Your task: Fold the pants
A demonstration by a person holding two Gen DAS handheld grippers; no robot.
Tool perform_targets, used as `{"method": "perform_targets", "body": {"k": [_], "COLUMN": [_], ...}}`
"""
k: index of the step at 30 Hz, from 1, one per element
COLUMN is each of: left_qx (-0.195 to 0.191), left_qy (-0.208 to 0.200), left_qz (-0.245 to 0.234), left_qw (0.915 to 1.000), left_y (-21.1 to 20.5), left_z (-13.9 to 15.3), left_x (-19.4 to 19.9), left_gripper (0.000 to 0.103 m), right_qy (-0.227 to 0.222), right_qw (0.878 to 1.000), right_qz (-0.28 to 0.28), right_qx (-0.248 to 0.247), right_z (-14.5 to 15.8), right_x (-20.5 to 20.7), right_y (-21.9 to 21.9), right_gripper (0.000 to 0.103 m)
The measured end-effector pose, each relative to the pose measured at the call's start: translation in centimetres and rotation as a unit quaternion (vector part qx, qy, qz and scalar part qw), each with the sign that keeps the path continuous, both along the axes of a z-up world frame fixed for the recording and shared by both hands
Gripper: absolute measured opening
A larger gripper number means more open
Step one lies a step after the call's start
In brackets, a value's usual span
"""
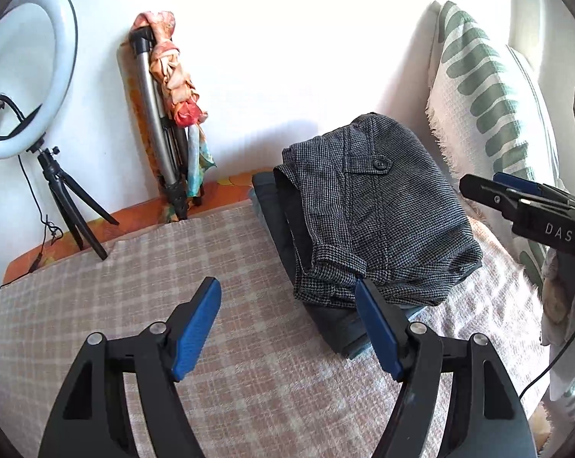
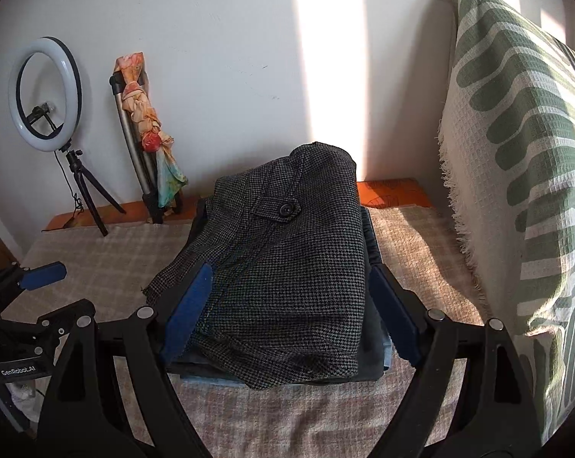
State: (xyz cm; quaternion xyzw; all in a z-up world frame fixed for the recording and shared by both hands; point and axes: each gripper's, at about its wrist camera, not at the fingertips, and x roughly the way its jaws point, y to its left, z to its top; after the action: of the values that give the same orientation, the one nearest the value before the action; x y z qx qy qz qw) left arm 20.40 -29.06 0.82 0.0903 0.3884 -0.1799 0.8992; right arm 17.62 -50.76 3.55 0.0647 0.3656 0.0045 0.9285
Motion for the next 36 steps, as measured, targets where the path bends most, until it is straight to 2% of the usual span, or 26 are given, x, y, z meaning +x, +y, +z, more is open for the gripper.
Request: {"method": "perform_targets", "body": {"k": [3, 4, 8, 12, 18, 26, 36], "left_qx": [-0.01, -0.015, -0.03, -0.028, -0.037, -0.043, -0.042], "left_qy": [-0.015, -0.018, -0.027, -0.033, -0.036, -0.056, -0.076], "left_qz": [-0.008, -0.009, -0.013, -0.013, -0.008, -0.004, -0.005], "left_qw": [0.9998, 0.9997, 0.9991, 0.999, 0.9987, 0.9975, 0.9962], "left_y": [1.2, 1.6, 3.3, 4.6, 6.7, 8.5, 9.5], "left_z": [1.4, 1.8, 2.9, 3.2, 2.8, 2.4, 1.5], "left_x": [-2.1, -2.8, -5.3, -7.6, -10.5, -13.5, -15.9], "left_gripper": [0.071, 0.071, 0.077, 0.078, 0.078, 0.078, 0.078], "right_qy": [-0.003, -0.005, -0.016, -0.019, -0.025, -0.036, -0.044], "right_qw": [1.0, 1.0, 1.0, 1.0, 0.999, 0.999, 0.998], "right_qz": [0.005, 0.004, 0.0, -0.001, -0.001, -0.007, 0.0], "right_qx": [-0.004, -0.004, -0.005, -0.005, -0.02, -0.035, -0.051], "right_z": [0.8, 1.0, 1.6, 1.8, 1.7, 0.8, -0.2], "right_x": [-2.3, -3.1, -6.6, -9.7, -13.2, -16.5, -17.6], "right_y": [1.7, 2.2, 4.3, 6.0, 8.2, 10.4, 12.6], "right_gripper": [0.087, 0.09, 0.096, 0.101, 0.102, 0.102, 0.102]}}
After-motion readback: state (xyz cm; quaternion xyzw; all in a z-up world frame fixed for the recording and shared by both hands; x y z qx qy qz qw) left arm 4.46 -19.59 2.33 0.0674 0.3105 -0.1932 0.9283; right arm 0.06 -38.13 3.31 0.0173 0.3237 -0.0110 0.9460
